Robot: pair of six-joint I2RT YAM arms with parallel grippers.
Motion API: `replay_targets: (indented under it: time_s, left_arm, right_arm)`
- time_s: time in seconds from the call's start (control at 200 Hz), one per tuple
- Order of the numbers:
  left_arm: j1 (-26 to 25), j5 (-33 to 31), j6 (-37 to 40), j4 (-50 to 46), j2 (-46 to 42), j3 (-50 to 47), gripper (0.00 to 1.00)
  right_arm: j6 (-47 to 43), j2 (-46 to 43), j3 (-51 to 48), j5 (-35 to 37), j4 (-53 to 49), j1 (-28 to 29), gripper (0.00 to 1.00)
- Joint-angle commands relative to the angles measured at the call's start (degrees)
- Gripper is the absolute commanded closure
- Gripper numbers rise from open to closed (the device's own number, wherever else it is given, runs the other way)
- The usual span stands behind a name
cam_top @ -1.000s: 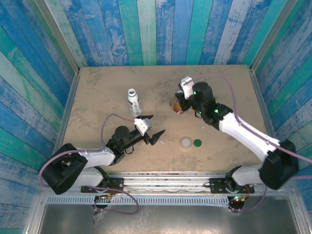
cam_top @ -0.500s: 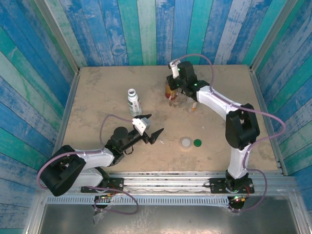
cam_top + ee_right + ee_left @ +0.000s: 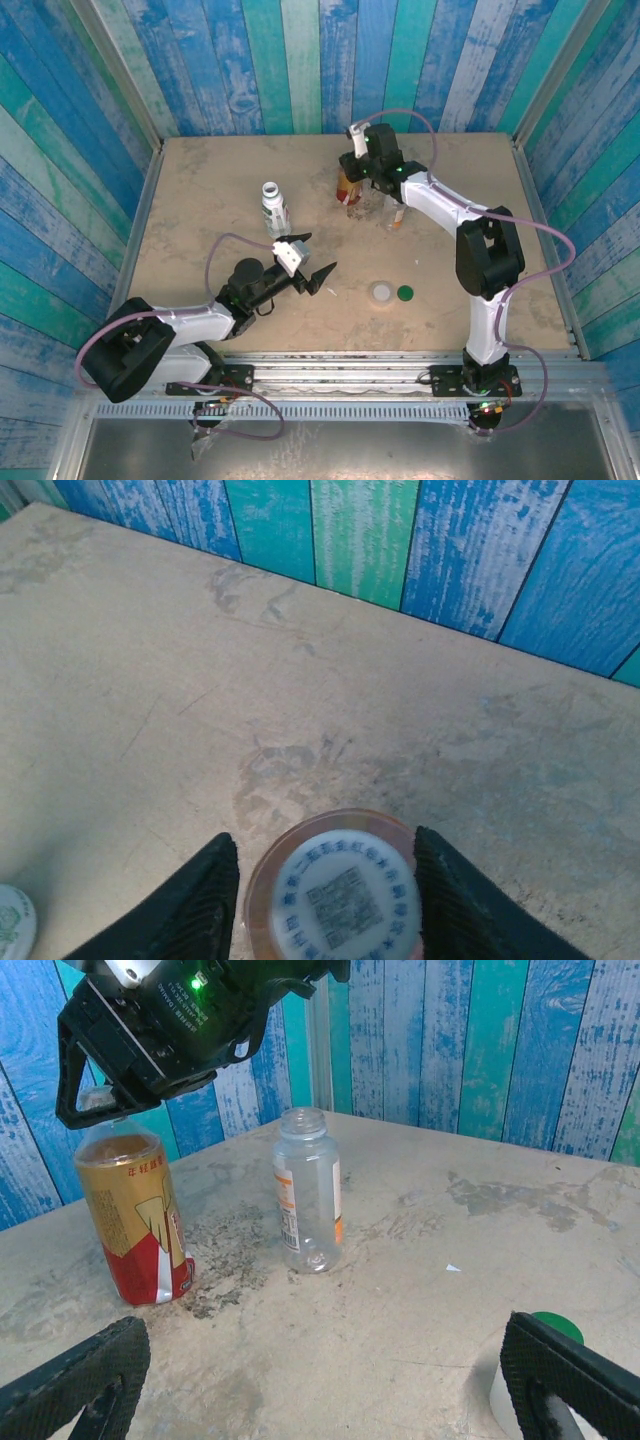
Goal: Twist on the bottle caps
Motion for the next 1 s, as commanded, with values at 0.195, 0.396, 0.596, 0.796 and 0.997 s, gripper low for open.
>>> replay_targets:
  time_s: [0.195, 0.396, 0.596, 0.796, 0.997]
  left_arm:
    - [0.1, 1.0, 1.2, 1.0, 0.0, 1.6, 0.06]
    - [0.1, 1.8, 1.5, 1.0, 2.6, 2.4, 0.06]
    - [0.1, 3.6, 0.9, 3.8, 6.3, 3.4, 0.06]
    - [0.1, 5.1, -0.3, 5.7, 8.9, 4.3, 0.06]
    - [0.1, 5.6, -0.9, 6.0, 9.1, 4.6, 0.06]
  right_arm:
    - [-3.8, -5.1, 0.0, -0.4, -0.5, -0.4, 0.30]
    - [-4.6, -12.3, -7.3, 4.3, 0.0, -0.4, 0.18]
    - [-2.7, -20.7, -19.4, 12.7, 2.2, -0.9, 0.10]
    - [-0.2, -24.2, -26.3, 10.0, 2.4, -3.6, 0.17]
    - [1.3, -24.2, -29.4, 7.8, 1.5, -5.4, 0.29]
